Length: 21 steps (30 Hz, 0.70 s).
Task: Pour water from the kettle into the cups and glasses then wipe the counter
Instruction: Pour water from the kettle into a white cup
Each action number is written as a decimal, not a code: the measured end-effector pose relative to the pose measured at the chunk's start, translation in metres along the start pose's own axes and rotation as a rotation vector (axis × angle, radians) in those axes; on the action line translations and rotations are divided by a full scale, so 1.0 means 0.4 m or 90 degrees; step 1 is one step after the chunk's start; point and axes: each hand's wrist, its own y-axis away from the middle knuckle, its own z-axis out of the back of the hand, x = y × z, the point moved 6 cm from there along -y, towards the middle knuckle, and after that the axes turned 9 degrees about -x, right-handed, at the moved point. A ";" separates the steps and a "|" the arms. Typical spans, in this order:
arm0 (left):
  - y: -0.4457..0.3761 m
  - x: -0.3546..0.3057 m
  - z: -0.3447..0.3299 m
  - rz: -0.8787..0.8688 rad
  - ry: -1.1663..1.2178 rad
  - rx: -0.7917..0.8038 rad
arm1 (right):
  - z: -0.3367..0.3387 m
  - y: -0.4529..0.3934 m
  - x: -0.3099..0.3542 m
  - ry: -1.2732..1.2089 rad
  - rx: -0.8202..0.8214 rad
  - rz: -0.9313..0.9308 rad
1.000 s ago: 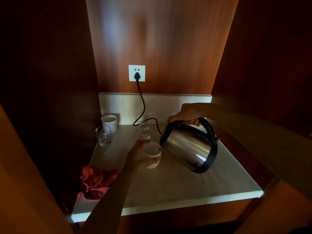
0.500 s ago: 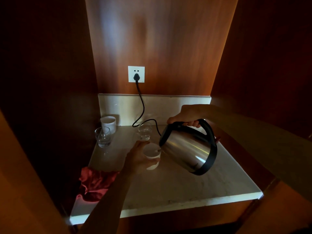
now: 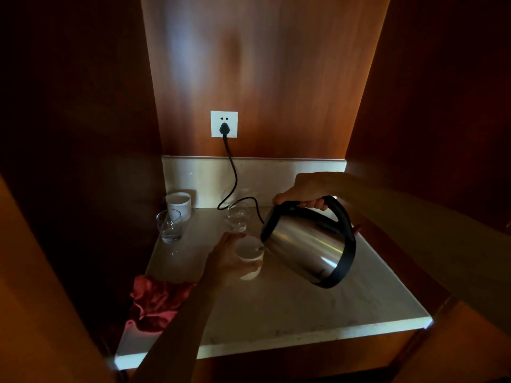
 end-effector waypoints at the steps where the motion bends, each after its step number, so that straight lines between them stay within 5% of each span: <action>1: 0.000 0.000 0.000 0.000 -0.001 0.000 | -0.001 0.001 -0.001 -0.003 -0.001 -0.002; 21: -0.003 -0.012 -0.003 0.011 0.017 0.014 | -0.060 0.074 -0.149 -0.224 -0.162 -0.069</action>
